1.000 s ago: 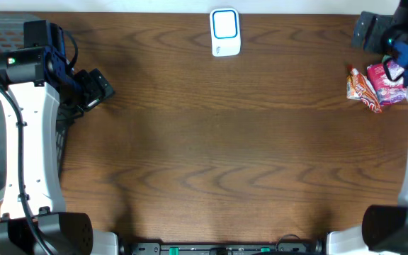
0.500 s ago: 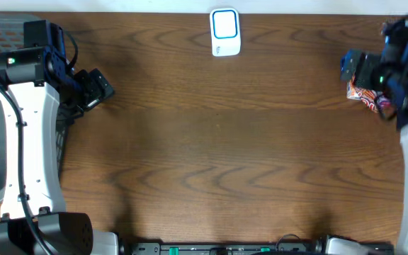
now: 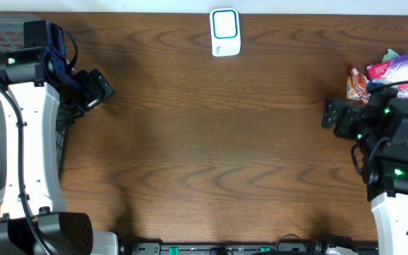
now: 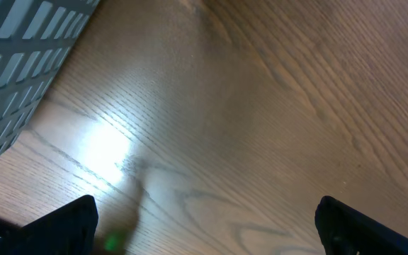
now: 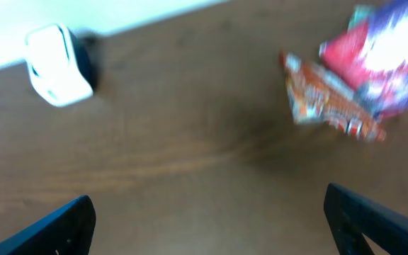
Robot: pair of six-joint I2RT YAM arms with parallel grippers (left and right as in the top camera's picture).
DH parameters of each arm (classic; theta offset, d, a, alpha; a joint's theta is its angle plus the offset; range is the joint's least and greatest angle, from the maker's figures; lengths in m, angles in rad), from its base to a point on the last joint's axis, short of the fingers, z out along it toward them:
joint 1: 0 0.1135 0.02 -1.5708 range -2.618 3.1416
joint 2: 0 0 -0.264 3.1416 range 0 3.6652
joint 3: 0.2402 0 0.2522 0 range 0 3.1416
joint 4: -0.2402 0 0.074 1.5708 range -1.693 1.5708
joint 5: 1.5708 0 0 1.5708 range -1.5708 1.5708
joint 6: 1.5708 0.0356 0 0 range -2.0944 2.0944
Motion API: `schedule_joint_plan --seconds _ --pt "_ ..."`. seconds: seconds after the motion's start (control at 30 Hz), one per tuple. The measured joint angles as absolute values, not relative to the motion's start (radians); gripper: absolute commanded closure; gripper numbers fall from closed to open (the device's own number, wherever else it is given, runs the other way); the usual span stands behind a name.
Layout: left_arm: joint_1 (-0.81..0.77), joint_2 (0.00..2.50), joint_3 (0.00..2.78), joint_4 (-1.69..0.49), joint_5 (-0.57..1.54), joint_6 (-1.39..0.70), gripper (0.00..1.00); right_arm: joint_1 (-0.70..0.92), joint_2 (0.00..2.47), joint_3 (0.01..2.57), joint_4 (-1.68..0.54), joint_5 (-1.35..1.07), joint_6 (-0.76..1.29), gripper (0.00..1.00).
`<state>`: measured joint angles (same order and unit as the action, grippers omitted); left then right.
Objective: Scan the item barcode
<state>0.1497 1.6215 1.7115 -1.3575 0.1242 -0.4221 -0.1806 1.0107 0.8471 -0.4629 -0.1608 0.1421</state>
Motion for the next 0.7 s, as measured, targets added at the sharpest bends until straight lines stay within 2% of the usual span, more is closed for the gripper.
schedule_joint_plan --seconds 0.7 --pt "0.15 1.621 1.711 -1.357 0.124 -0.422 0.02 -0.181 1.089 0.776 -0.452 -0.203 0.153 0.01"
